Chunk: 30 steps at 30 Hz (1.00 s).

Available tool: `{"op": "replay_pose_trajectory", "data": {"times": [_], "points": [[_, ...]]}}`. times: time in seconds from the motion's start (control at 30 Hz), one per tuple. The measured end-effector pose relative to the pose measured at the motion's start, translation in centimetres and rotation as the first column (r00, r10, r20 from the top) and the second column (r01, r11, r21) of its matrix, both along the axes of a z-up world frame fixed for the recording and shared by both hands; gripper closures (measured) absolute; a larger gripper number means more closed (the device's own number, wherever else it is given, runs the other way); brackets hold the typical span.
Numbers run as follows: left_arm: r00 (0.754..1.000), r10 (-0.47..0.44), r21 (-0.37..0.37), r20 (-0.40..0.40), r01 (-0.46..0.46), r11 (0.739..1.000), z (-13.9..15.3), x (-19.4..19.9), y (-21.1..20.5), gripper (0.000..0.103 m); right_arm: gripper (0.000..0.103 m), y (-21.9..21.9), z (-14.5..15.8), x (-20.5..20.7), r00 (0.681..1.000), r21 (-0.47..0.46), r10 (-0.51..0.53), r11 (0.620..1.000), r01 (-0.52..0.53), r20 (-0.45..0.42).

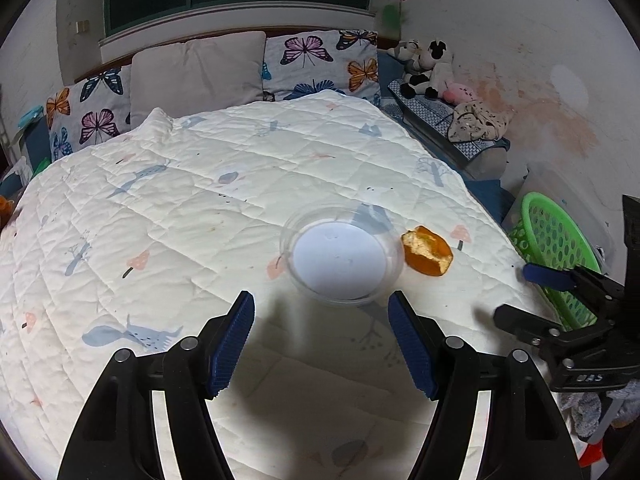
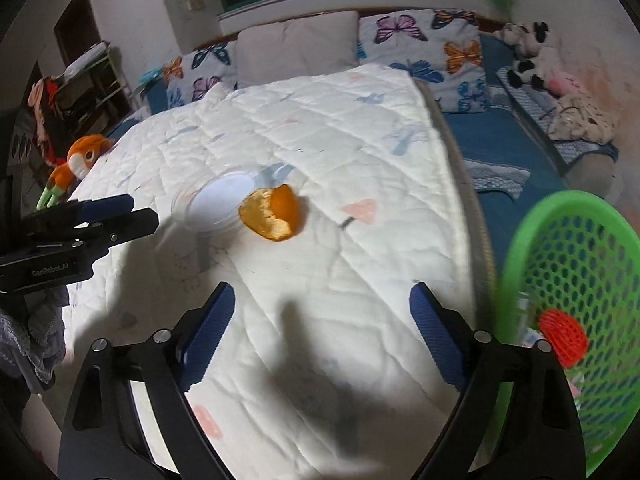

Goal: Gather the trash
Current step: 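Move the right tool back to the mattress and grasp the orange peel, then grasp the clear round lid with the left tool while the right tool lifts the orange peel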

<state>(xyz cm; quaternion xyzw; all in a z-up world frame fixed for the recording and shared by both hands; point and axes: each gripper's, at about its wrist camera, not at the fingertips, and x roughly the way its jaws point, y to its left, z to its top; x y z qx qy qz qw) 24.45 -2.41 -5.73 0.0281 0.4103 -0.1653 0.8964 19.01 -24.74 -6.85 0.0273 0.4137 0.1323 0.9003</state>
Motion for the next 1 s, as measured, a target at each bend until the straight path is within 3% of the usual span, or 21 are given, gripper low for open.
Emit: {"op": "replay_pose_trajectory", "data": {"times": [0.3,0.57,1.0], "points": [[1.000,0.022,-0.013,-0.018,-0.022,1.000,-0.5,0.9,1.6,0.036,0.037,2.4,-1.1,3.3,0.996,0.044,0.057,0.998,-0.054,-0.067],[0.999,0.019,-0.018,-0.033,-0.020,1.000,-1.1,1.5,2.0,0.036,0.046,3.1,-1.0,5.3,0.995,0.060,0.068,0.996,-0.063,-0.073],[0.999,-0.021,-0.015,-0.048,0.021,1.000,-1.5,2.2,1.0,0.032,0.068,3.9,-1.1,6.1,0.995,0.012,0.083,0.997,-0.082,-0.049]]}}
